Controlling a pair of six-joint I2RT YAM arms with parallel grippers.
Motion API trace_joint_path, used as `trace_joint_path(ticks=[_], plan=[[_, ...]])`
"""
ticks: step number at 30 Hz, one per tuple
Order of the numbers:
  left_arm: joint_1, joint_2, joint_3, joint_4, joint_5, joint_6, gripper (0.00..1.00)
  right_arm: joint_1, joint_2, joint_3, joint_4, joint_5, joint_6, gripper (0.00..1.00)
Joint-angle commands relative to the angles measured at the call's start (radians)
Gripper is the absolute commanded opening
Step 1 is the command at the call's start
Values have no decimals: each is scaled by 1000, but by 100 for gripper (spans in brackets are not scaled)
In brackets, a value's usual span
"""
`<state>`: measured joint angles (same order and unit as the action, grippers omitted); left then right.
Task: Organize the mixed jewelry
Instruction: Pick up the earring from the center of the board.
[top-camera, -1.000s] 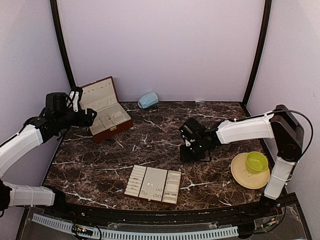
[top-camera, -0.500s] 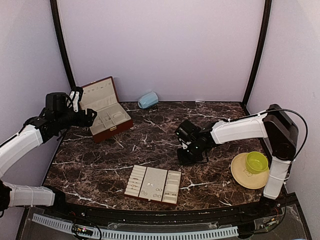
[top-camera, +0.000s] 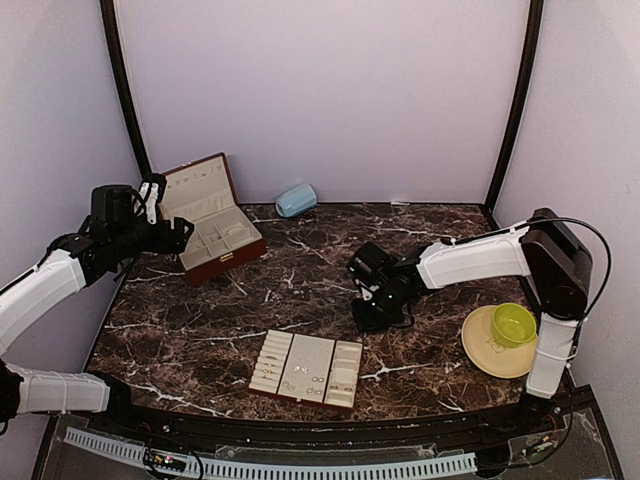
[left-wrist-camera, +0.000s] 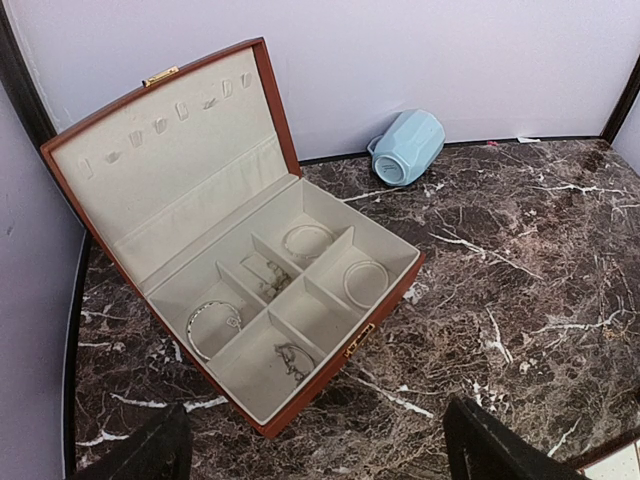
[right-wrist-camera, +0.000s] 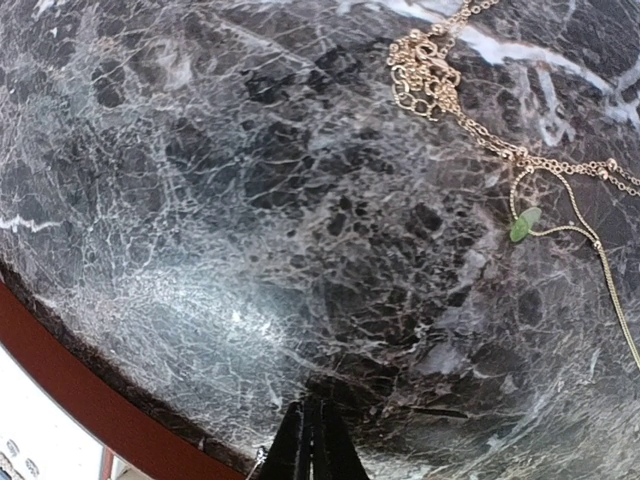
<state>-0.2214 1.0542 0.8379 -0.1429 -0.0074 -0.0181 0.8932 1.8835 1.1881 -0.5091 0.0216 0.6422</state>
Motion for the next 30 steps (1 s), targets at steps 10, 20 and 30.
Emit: trace_joint_path(ticks=[10,20,30], plan=[[2,-2,-9,25,46,12,89,6,-39,21,6,31,10,0],[-14,-16,-45,125,211,-54,82,-21,-143,-54,150,-9,16,0],[-248,13,-147,317,377,-130,79,-43,-257,-166,477,-196,-26,0]])
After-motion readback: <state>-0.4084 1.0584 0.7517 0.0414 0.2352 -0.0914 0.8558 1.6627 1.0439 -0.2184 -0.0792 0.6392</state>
